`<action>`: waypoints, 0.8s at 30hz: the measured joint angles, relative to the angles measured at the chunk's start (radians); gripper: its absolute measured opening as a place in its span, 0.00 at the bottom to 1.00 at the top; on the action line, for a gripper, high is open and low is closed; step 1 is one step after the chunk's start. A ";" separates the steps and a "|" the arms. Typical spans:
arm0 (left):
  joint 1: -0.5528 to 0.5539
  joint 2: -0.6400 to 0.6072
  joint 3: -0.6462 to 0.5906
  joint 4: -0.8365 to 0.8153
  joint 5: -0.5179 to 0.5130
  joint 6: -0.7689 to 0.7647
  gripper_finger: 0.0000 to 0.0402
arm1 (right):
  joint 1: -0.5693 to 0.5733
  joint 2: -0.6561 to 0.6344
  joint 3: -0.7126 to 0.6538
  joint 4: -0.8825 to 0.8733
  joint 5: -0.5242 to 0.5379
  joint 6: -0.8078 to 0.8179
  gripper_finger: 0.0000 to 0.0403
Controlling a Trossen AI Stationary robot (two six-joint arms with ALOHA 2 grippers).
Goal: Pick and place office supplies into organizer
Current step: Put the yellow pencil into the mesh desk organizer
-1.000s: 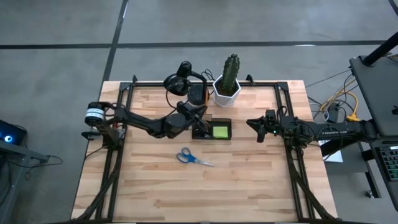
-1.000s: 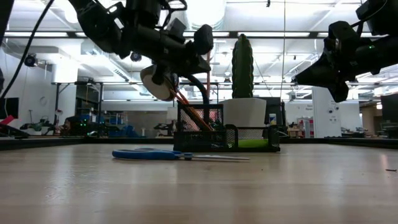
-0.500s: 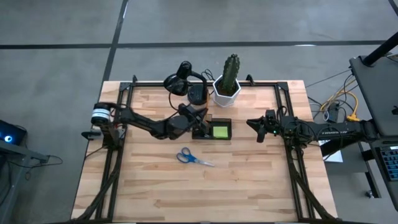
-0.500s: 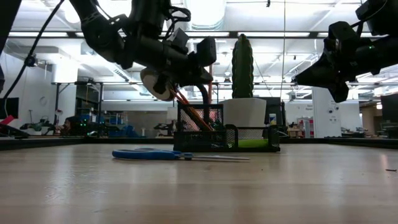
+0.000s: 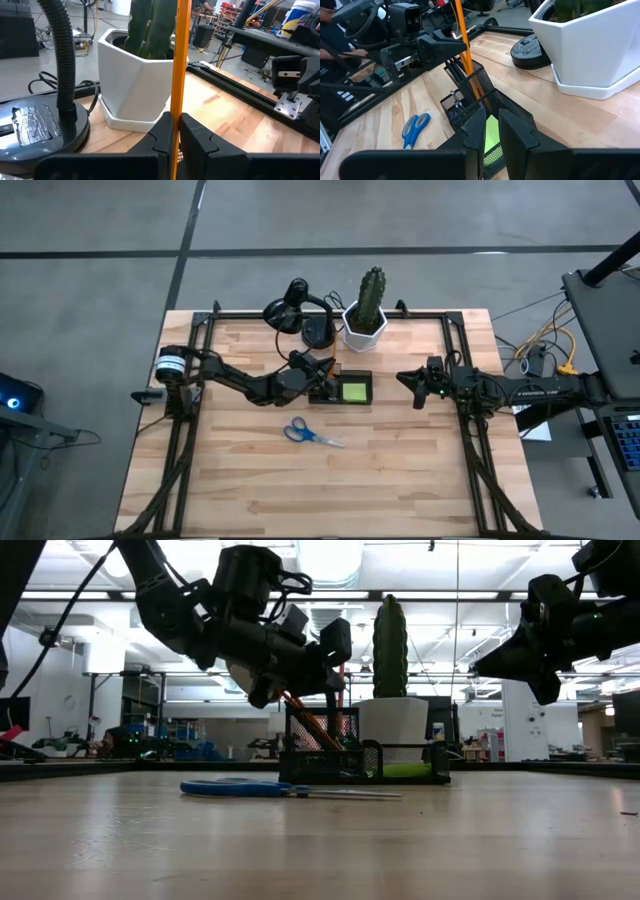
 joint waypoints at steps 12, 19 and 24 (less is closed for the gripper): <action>0.000 0.034 0.001 0.000 0.003 -0.004 0.02 | 0.000 0.000 0.000 0.000 0.000 0.000 0.11; 0.000 0.036 0.002 -0.002 0.000 -0.034 0.02 | 0.000 0.000 0.000 0.000 0.000 0.000 0.11; 0.000 0.035 0.004 -0.001 0.000 -0.039 0.02 | 0.000 0.000 0.000 0.000 0.000 0.000 0.11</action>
